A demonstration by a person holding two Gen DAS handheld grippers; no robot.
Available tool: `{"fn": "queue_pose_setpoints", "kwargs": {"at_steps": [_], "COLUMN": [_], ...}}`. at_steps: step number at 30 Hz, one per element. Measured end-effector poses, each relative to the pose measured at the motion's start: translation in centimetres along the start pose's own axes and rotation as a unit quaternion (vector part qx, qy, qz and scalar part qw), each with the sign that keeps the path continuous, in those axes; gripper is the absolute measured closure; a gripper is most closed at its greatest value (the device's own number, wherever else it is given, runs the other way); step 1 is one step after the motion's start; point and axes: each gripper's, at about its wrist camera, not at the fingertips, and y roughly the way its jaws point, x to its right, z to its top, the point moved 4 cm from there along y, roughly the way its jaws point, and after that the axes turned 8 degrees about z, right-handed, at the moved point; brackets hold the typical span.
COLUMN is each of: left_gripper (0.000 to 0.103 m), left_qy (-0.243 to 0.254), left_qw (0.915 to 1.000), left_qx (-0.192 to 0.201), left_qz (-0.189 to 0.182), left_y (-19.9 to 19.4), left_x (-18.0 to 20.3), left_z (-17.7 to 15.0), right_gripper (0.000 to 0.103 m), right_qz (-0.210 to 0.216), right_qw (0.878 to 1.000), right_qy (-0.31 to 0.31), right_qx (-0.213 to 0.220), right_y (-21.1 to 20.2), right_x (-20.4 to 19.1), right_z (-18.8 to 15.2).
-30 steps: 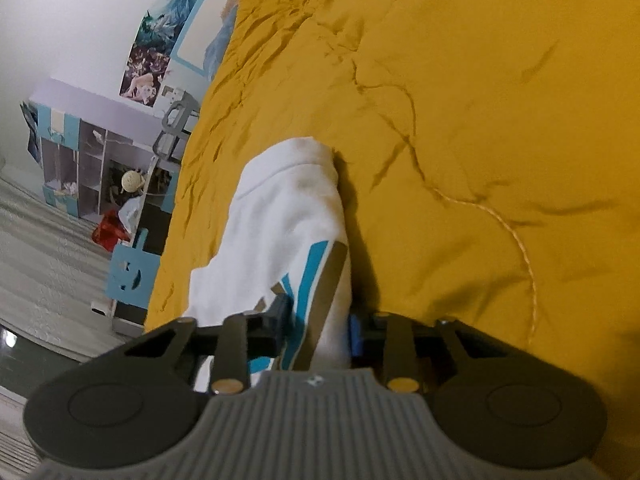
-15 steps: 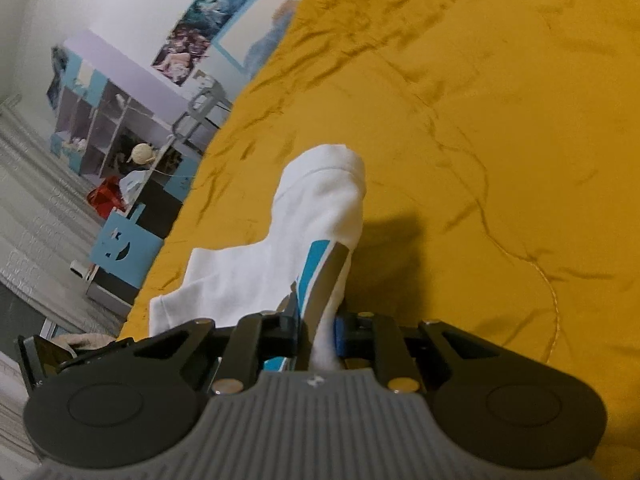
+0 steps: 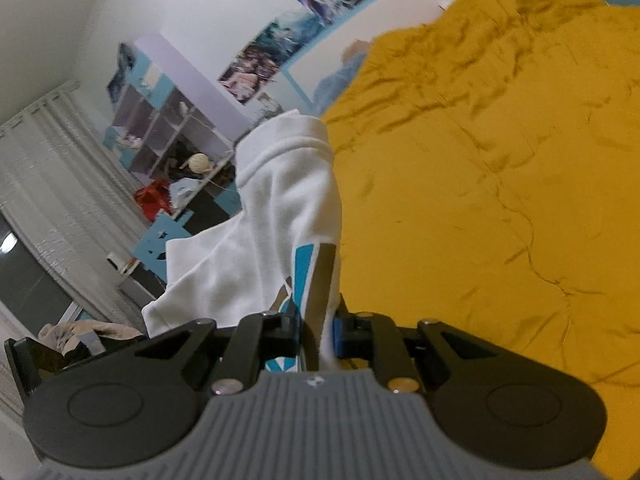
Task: Fold small clothes
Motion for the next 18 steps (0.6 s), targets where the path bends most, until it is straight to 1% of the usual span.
{"fn": "queue_pose_setpoints", "kwargs": {"at_steps": [4,10,14,18], "left_gripper": [0.081,0.081,0.081,0.081], "left_qy": [0.000,0.003,0.004,0.007], "left_qw": [0.9994,0.9979,0.9966,0.9961], "left_qx": [0.033,0.061,0.068,0.062], "left_qz": [-0.001,-0.021,-0.046,-0.063], "left_y": [-4.5,-9.5,-12.3,-13.9], "left_x": [1.6,4.1,5.8,6.9], "left_z": [-0.5,-1.3,-2.4,-3.7], "right_gripper": [0.094,0.094,0.094,0.094], "right_qz": [0.016,0.031,0.036,0.031], "right_qw": [0.999,0.998,0.996,0.996], "right_qy": [-0.028,-0.049,-0.057,-0.059], "right_qx": [0.012,0.036,0.056,0.059], "right_y": [-3.7,-10.6,-15.6,-20.1], "right_x": [-3.1,-6.6,-7.9,-8.6], "right_z": [-1.1,-2.6,-3.8,-5.2]}}
